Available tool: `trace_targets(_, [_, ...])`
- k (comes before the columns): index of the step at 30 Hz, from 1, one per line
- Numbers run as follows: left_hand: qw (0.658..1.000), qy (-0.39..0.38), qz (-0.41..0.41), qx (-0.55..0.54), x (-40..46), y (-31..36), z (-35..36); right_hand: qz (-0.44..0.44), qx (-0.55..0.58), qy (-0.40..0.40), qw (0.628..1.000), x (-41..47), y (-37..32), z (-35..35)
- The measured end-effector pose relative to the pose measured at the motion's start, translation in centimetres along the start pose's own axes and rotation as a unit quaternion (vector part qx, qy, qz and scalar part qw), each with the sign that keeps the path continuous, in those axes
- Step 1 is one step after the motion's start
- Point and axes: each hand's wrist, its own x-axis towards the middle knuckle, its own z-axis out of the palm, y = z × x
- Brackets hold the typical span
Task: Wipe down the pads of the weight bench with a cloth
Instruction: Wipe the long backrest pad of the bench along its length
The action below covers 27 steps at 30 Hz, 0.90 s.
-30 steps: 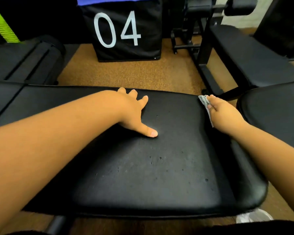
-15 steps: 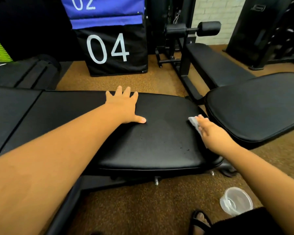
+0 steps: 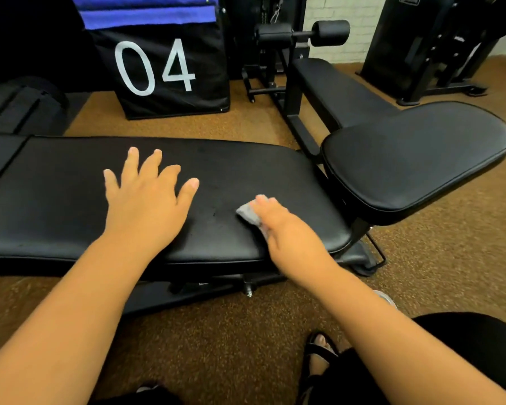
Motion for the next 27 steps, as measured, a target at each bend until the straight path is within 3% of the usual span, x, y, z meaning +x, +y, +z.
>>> trace_targets(4, [1.0,0.013,0.007,0.012,-1.2,-0.3,1.0,0.149,0.004,0.066,0.987,-1.8,7.2,-2.3])
trace_targets(6, [0.999,0.033,0.023,0.017,-1.7,-0.3,1.5,0.17,0.003,0.09,0.981,-1.7,7.7,-1.8])
trace_targets(9, [0.997,0.065,0.047,0.022,-1.8,-0.1,1.8,0.13,-0.072,0.143,0.978,-1.3,4.1,0.1])
trace_targets(13, [0.996,0.083,0.041,0.006,-1.9,-0.1,2.0,-0.018,-0.07,0.152,0.986,-2.8,-1.4,3.3])
trace_targets(18, [0.995,0.093,0.033,-0.01,-2.3,-0.1,1.9,-0.095,-0.102,0.172,0.975,-3.9,3.7,3.4])
trace_targets(20, [0.995,0.095,0.035,-0.016,-2.4,0.0,1.8,-0.05,-0.098,0.199,0.974,-4.7,7.3,2.6])
trace_targets(23, [0.995,0.094,0.038,-0.016,-2.4,0.1,1.7,0.051,-0.007,0.242,0.969,-5.4,10.5,1.9])
trace_targets(27, [0.996,0.077,0.032,-0.019,-2.2,0.3,1.6,0.111,0.012,0.29,0.951,-4.5,7.7,2.6])
